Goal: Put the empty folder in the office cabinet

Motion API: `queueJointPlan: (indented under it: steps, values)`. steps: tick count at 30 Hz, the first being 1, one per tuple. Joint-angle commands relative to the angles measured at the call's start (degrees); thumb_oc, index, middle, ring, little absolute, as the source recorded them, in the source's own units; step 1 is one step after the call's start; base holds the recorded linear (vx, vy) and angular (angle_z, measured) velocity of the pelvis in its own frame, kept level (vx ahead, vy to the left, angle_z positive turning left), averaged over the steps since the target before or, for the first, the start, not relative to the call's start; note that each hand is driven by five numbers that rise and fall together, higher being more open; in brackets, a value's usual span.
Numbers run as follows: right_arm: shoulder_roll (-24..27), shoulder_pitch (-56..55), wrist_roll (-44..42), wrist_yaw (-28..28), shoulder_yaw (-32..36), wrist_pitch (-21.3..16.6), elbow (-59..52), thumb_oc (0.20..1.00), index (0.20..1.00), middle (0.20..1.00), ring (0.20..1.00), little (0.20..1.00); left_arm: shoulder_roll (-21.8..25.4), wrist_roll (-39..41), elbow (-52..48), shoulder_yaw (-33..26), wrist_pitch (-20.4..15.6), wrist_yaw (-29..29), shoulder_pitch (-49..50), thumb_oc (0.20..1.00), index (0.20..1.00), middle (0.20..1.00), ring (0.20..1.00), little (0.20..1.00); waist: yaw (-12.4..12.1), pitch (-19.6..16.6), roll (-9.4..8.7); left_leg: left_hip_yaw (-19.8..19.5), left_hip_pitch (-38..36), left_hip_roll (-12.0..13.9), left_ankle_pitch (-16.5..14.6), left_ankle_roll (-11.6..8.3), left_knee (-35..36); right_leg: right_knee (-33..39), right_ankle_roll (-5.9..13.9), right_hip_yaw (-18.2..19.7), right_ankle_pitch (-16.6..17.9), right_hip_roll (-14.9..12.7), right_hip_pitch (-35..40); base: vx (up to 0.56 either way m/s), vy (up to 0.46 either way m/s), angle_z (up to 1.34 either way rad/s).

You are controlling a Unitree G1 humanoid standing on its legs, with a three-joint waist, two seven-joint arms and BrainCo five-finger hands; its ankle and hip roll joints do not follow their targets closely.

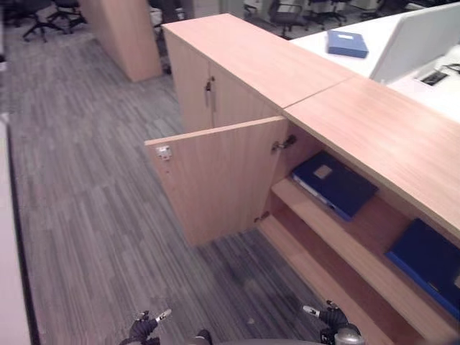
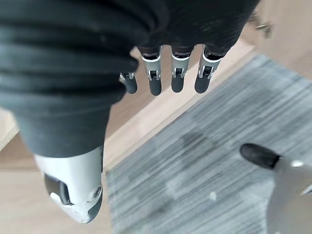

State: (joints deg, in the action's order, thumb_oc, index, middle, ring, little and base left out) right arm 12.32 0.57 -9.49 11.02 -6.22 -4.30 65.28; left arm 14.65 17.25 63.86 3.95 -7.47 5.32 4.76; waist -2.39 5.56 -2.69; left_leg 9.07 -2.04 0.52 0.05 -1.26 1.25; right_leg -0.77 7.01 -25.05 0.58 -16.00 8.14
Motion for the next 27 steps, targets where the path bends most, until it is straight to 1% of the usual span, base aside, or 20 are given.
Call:
queueJointPlan:
  steps: [1,2,3,4,6,7,8,9,10,11,13,15,17,20,25,27]
  values:
    - [2.1,2.0,0.8,1.3,0.7,-0.8,-0.7,1.0,1.0,1.0,1.0,1.0,0.1,-3.3,-0.2,0.5,-1.2,0.3,-3.0,1.0,1.0,1.0,1.0,1.0,-0.3,1.9,1.82,-3.5,-1.5,4.6,-2.4,-5.31,-0.1,-0.5,2.89,-0.5,0.3,0.4,-4.4,-0.01,0.178,0.69]
    - [1.8,2.2,0.4,1.5,1.2,-0.6,-0.3,1.0,1.0,1.0,1.0,1.0,0.5,-4.0,0.1,0.8,-1.2,0.4,-3.0,1.0,1.0,1.0,1.0,1.0,-0.8,2.2,1.56,-4.3,-1.4,3.6,-3.0,-4.62,-0.1,-2.8,3.25,-1.4,0.3,-1.0,-4.5,-0.01,0.139,0.61]
    - [1.8,2.2,0.4,1.5,1.2,-0.6,-0.3,1.0,1.0,1.0,1.0,1.0,0.5,-4.0,0.1,0.9,-1.2,0.4,-3.0,1.0,1.0,1.0,1.0,1.0,-0.7,2.2,1.5,-4.3,-1.4,3.5,-3.0,-4.56,-0.2,-3.0,3.31,-1.5,0.2,-1.1,-4.6,-0.01,0.145,0.44]
    - [1.7,2.4,0.2,1.4,1.5,-0.6,0.0,1.0,1.0,1.0,1.0,1.0,0.7,-4.1,0.1,0.8,-1.2,0.4,-3.0,1.0,1.0,1.0,1.0,1.0,-0.9,2.4,1.54,-4.6,-1.4,3.1,-3.2,-4.14,-0.2,-4.9,3.54,-1.7,0.3,-1.9,-5.1,-0.01,0.092,0.21]
    - [1.3,2.7,-0.8,1.6,2.0,-0.5,0.0,1.0,1.0,1.0,1.0,1.0,1.3,-4.0,0.4,0.7,-1.1,0.6,-3.5,1.0,1.0,1.0,1.0,1.0,-0.9,3.3,1.61,-5.4,-1.6,2.8,-3.5,-3.54,-0.6,-9.1,3.91,-0.3,0.2,-2.7,-6.6,0.0,0.09,0.19]
    - [1.1,2.6,-1.2,1.7,2.2,-0.6,0.0,1.0,1.0,1.0,1.0,1.0,1.6,-4.0,0.5,0.6,-1.3,0.7,-3.7,1.0,1.0,1.0,1.0,1.0,-0.7,3.8,1.76,-6.2,-1.7,2.8,-3.7,-3.22,-0.7,-10.8,4.19,2.0,-0.3,-2.1,-7.4,0.02,0.077,0.55]
    - [0.8,2.6,-2.0,1.5,1.9,-0.6,-0.1,1.0,1.0,1.0,1.0,1.0,2.0,-3.5,0.2,0.7,-1.4,0.8,-4.1,1.0,1.0,1.0,1.0,1.0,0.1,4.0,1.84,-7.7,-2.0,2.4,-3.6,-2.7,-0.3,-11.9,3.82,8.3,-1.7,1.0,-9.0,0.01,0.062,0.66]
    - [0.8,2.6,-2.0,1.5,1.9,-0.6,-0.1,1.0,1.0,1.0,1.0,1.0,2.0,-3.5,0.2,0.7,-1.4,0.8,-4.1,1.0,1.0,1.0,1.0,1.0,0.1,3.8,1.83,-7.7,-1.7,2.4,-3.4,-2.67,-0.3,-11.7,3.79,8.2,-1.5,1.0,-9.2,0.03,0.065,0.57]
    - [0.9,3.0,-2.6,1.4,1.7,-0.5,0.2,1.0,1.0,1.0,1.0,1.0,2.2,-3.0,0.3,0.7,-1.4,0.9,-4.6,1.0,1.0,1.0,1.0,1.0,0.4,4.0,1.93,-8.6,-1.9,2.2,-3.2,-2.51,0.0,-11.1,3.23,10.9,-2.6,3.4,-9.9,0.03,0.024,0.48]
    - [0.9,3.2,-2.7,1.4,1.5,-0.4,0.2,1.0,1.0,1.0,1.0,1.0,2.3,-2.9,0.4,0.8,-1.4,0.9,-4.8,1.0,1.0,1.0,1.0,1.0,0.3,3.9,1.82,-9.0,-1.6,2.0,-3.1,-2.51,-0.2,-9.9,3.15,11.4,-2.8,3.9,-9.7,0.05,0.009,0.42]
    - [0.9,2.7,-2.8,1.3,1.4,-0.8,0.4,1.0,1.0,1.0,1.0,1.0,2.2,-3.1,0.9,0.9,-1.7,0.9,-5.2,1.0,1.0,1.0,1.0,1.0,0.0,3.7,1.38,-9.5,-1.0,1.1,-3.2,-2.48,-0.4,-6.2,2.62,10.5,-3.3,4.0,-7.7,0.03,-0.029,0.36]
    - [1.4,3.0,-2.8,1.2,1.2,-0.7,0.8,1.0,1.0,1.0,1.0,1.0,1.9,-2.9,0.9,0.8,-1.7,1.3,-5.7,1.0,1.0,1.0,1.0,1.0,0.2,3.3,1.32,-9.7,-0.8,1.2,-3.0,-2.69,-0.2,-4.8,2.6,11.5,-2.9,4.6,-7.5,0.02,-0.055,0.42]
    - [2.3,2.5,-1.2,0.8,0.4,-0.3,1.2,1.0,1.0,1.0,1.0,1.0,1.4,-2.3,1.1,0.0,-1.7,1.3,-5.5,1.0,1.0,1.0,1.0,1.0,-0.2,2.6,1.37,-9.6,-1.0,1.4,-2.9,-2.86,0.1,-3.0,2.54,11.2,-2.2,4.6,-6.3,0.13,-0.1,0.17]
    - [3.1,1.8,-0.9,0.8,1.1,-0.1,1.7,1.0,1.0,1.0,1.0,1.0,0.7,-3.3,1.7,0.6,-1.5,1.0,-5.0,1.0,1.0,1.0,1.0,1.0,0.2,2.0,1.7,-9.7,-2.5,1.8,-2.9,-3.13,0.9,-1.3,2.35,10.6,-2.1,4.8,-4.3,0.12,-0.07,0.02]
    - [3.5,1.2,-1.6,0.6,1.7,-0.3,1.8,1.0,1.0,1.0,1.0,1.0,0.5,-3.4,1.3,0.9,-1.4,0.6,-4.6,1.0,1.0,1.0,1.0,1.0,0.6,1.8,2.19,-9.5,-3.4,2.5,-2.7,-3.55,1.6,0.1,2.18,10.7,-2.0,5.2,-3.4,0.04,-0.048,-0.01]
    - [3.9,0.7,-1.2,0.5,1.7,-0.2,2.2,1.0,1.0,1.0,1.0,1.0,0.6,-3.6,1.2,1.0,-1.4,0.5,-4.5,1.0,1.0,1.0,1.0,1.0,1.0,1.7,2.66,-9.3,-3.8,2.9,-2.5,-3.86,2.1,0.9,2.02,11.0,-2.0,5.6,-3.0,0.05,-0.05,-0.02]
